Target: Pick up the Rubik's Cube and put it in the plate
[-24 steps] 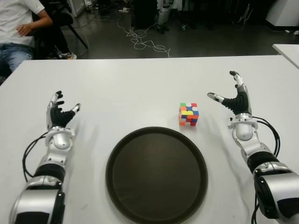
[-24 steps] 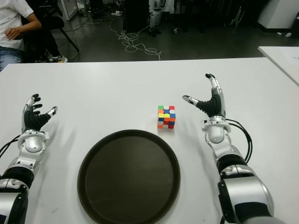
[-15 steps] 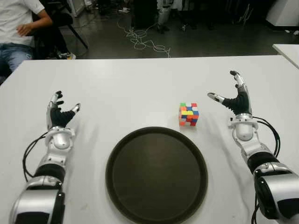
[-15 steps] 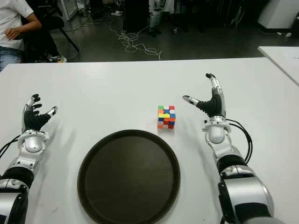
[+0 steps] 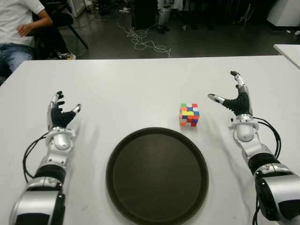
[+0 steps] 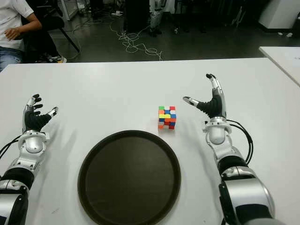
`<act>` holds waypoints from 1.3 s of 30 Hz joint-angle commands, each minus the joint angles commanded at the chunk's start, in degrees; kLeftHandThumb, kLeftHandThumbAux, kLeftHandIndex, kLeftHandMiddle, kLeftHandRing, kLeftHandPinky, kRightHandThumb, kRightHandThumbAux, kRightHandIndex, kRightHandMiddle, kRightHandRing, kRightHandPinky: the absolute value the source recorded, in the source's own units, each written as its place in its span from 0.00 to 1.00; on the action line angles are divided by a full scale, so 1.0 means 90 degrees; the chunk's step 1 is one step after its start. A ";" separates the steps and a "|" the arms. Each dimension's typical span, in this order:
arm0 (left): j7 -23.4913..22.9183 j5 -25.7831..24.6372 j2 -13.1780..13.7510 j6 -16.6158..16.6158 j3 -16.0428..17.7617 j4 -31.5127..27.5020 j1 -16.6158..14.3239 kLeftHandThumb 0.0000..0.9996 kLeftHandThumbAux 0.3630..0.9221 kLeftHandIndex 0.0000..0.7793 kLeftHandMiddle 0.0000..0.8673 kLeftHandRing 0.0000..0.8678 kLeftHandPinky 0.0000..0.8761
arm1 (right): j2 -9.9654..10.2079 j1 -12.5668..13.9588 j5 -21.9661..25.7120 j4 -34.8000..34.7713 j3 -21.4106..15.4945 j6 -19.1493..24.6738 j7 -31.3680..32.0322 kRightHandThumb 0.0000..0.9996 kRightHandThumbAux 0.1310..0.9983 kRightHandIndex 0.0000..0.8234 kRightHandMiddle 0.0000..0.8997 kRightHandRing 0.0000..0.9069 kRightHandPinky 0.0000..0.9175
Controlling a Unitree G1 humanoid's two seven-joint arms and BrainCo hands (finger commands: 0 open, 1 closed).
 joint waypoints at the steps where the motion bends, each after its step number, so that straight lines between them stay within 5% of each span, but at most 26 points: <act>1: -0.0006 -0.0003 -0.0001 0.0004 0.0002 -0.0007 0.0000 0.31 0.67 0.14 0.19 0.19 0.19 | 0.0002 -0.0002 0.0013 0.0000 -0.0009 -0.0005 0.0016 0.00 0.66 0.04 0.00 0.00 0.00; 30: 0.0096 0.0047 -0.0056 0.0177 -0.0071 -0.0143 0.0015 0.30 0.69 0.14 0.20 0.21 0.24 | -0.0047 0.0006 0.0021 0.0005 -0.0003 -0.0121 0.0245 0.00 0.68 0.04 0.00 0.00 0.00; 39: 0.0172 0.0117 -0.0060 0.0186 -0.0149 -0.0091 -0.0032 0.31 0.71 0.15 0.21 0.23 0.28 | -0.0275 0.0005 -0.0170 -0.0116 0.0227 -0.0261 0.0655 0.00 0.73 0.04 0.02 0.00 0.01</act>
